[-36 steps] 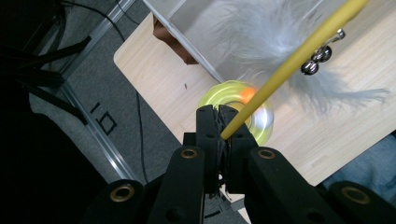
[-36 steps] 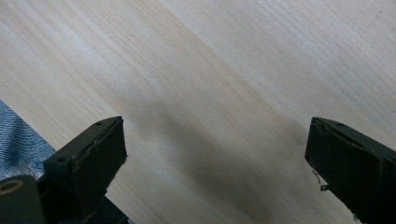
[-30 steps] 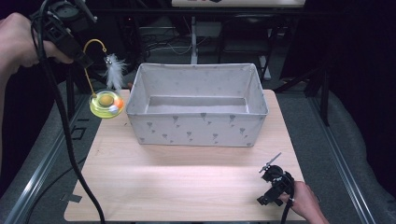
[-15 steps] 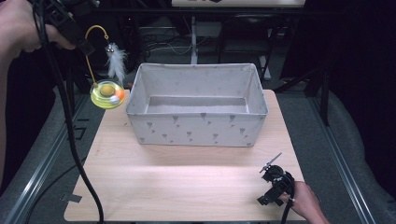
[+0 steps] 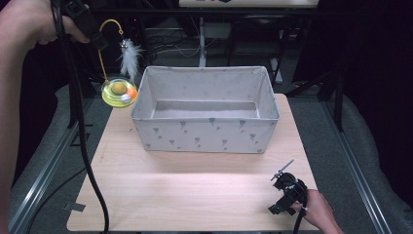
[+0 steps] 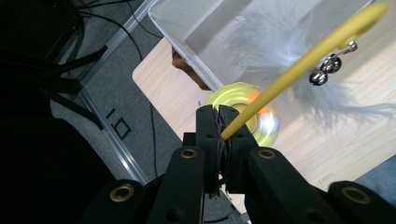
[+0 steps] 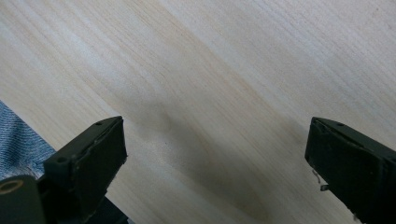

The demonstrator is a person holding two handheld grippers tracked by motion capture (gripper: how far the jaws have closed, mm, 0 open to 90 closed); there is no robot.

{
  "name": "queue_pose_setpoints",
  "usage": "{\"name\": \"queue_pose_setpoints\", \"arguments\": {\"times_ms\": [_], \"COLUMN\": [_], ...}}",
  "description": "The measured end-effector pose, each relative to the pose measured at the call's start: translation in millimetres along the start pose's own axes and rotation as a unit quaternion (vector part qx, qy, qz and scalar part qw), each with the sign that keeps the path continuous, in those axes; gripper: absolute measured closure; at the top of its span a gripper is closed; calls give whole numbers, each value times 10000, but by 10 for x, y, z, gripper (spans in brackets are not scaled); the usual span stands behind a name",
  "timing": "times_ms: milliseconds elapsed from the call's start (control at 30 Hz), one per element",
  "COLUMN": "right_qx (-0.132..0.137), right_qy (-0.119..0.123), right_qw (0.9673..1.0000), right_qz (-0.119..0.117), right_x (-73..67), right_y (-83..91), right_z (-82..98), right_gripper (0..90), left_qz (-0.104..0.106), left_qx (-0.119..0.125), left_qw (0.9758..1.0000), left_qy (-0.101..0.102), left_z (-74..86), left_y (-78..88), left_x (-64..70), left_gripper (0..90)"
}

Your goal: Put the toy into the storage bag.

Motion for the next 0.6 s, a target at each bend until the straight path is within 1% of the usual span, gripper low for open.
{"name": "queue_pose_setpoints", "arguments": {"times_ms": [33, 67, 167, 200, 233, 267, 300, 333, 367, 433, 500, 533, 600], "right_qx": [1, 113, 105, 105, 36, 107, 157, 157, -23, -27, 8, -3, -9], "right_qy": [-3, -81, -77, -77, -36, -76, -109, -109, 6, 4, -20, -14, -6], "right_qw": [10000, 9999, 9999, 9999, 10000, 9999, 9998, 9998, 10000, 10000, 10000, 10000, 10000], "right_qz": [-4, -15, 8, 8, 17, 8, 1, 1, 22, 19, 14, 16, 19], "right_x": [0, -9, -3, -3, 1, -4, -8, -8, 7, 10, 7, 7, 7], "right_y": [0, -17, -17, -17, -7, -17, -25, -25, -1, -1, -5, -3, -2], "right_z": [0, 7, 9, 9, 6, 10, 13, 13, 5, 6, 8, 8, 8], "right_gripper": [49, 49, 49, 49, 49, 49, 49, 49, 49, 49, 49, 49, 49], "left_qz": [-1, -12, 13, 13, 47, 47, 53, 53, 57, 54, 58, 72, 80], "left_qx": [-4, -12, -18, -18, 19, 19, -23, -23, -29, -81, -77, -88, -89], "left_qw": [10000, 10000, 10000, 10000, 10000, 10000, 10000, 10000, 10000, 9999, 9999, 9999, 9999], "left_qy": [-16, 5, -34, -34, -20, -20, -44, -44, -47, -83, -92, -80, -65], "left_z": [-23, -45, -125, -125, -161, -161, -195, -195, -213, -277, -299, -338, -357], "left_y": [-5, -12, -43, -43, -67, -67, -85, -85, -98, -140, -153, -179, -198], "left_x": [7, 17, 34, 34, 39, 39, 43, 43, 48, 64, 67, 71, 76], "left_gripper": [875, 875, 875, 875, 875, 875, 875, 875, 875, 875, 875, 875, 875]}}
Point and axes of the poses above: each handheld gripper's, and its own axes: y roughly backward along the jaws, z roughly out of its underside, x roughly to its right, the point moved 1 cm from there along -y, roughly forward along the jaws, and after that the axes turned 8 degrees about -z, right-handed, at the moved point
